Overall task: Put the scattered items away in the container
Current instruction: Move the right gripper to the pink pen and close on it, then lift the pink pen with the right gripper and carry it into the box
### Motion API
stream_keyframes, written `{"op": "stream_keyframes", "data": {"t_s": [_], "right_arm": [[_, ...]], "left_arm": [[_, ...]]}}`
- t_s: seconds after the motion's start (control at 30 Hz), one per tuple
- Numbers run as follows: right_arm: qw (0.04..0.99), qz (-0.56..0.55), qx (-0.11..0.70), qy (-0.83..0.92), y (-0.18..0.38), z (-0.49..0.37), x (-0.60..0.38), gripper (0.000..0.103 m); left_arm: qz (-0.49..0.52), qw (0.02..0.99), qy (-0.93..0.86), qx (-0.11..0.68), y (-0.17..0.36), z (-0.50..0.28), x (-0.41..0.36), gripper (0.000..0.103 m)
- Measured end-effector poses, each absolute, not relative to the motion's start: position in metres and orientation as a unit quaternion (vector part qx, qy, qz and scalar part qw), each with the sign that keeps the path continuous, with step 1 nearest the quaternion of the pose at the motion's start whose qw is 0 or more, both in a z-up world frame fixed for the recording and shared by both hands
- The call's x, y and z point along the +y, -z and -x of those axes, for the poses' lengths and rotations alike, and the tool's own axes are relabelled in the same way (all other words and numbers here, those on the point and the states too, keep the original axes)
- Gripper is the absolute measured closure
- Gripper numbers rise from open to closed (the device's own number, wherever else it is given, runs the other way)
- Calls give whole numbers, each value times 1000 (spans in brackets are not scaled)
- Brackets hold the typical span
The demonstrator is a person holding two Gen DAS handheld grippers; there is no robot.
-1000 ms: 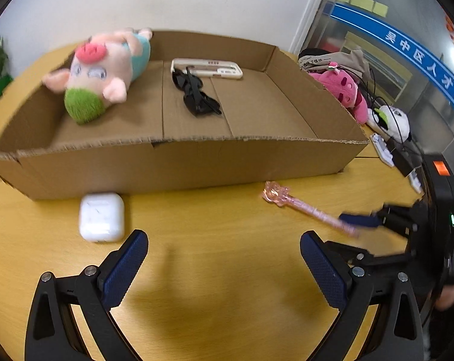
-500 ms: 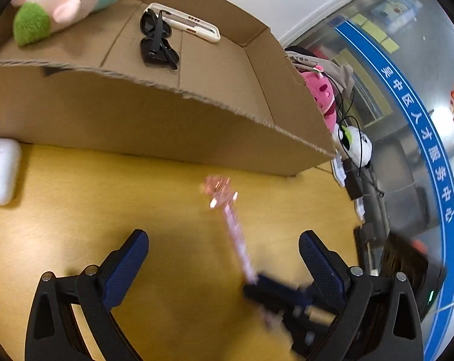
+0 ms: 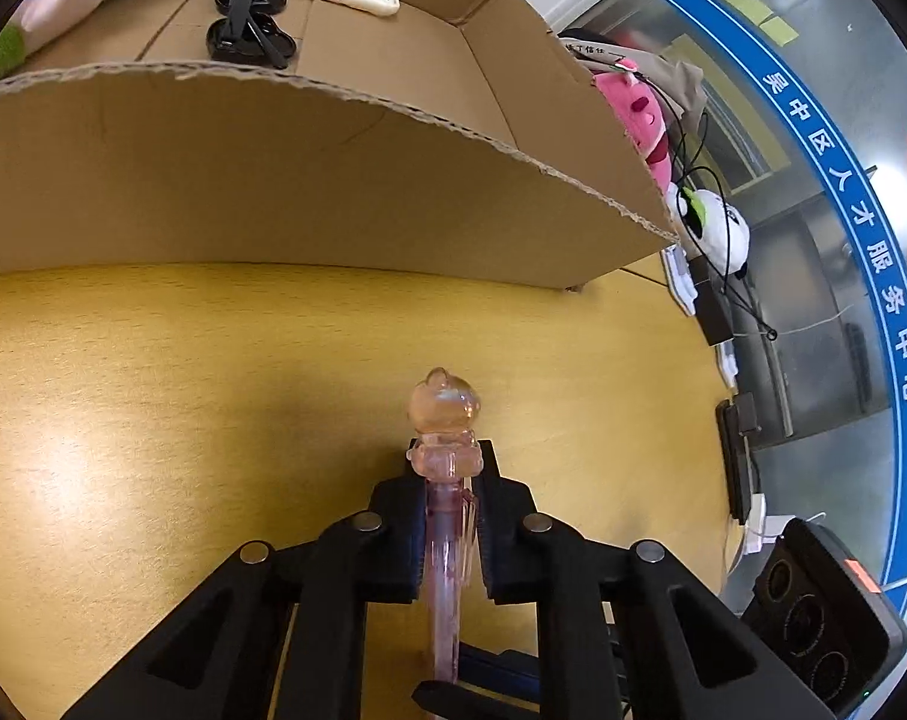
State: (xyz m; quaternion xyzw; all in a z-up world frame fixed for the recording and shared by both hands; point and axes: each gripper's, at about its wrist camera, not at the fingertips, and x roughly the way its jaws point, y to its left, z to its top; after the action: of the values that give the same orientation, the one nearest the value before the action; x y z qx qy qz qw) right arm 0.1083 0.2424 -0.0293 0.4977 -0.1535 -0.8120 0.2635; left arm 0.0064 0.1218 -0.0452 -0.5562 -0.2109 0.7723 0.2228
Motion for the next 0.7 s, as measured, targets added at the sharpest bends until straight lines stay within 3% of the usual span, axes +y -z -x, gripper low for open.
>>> {"op": "stream_keyframes", "data": {"t_s": [0.27,0.7], "right_arm": [[274,-482,-140,820,17,-112,241,94],[313,-387,-103,861,-65,-104,229,94]], "left_arm": [[524,229,-791,-217,16,-21,103,90],[444,259,-837,-189,-95,-3,84,90]]}}
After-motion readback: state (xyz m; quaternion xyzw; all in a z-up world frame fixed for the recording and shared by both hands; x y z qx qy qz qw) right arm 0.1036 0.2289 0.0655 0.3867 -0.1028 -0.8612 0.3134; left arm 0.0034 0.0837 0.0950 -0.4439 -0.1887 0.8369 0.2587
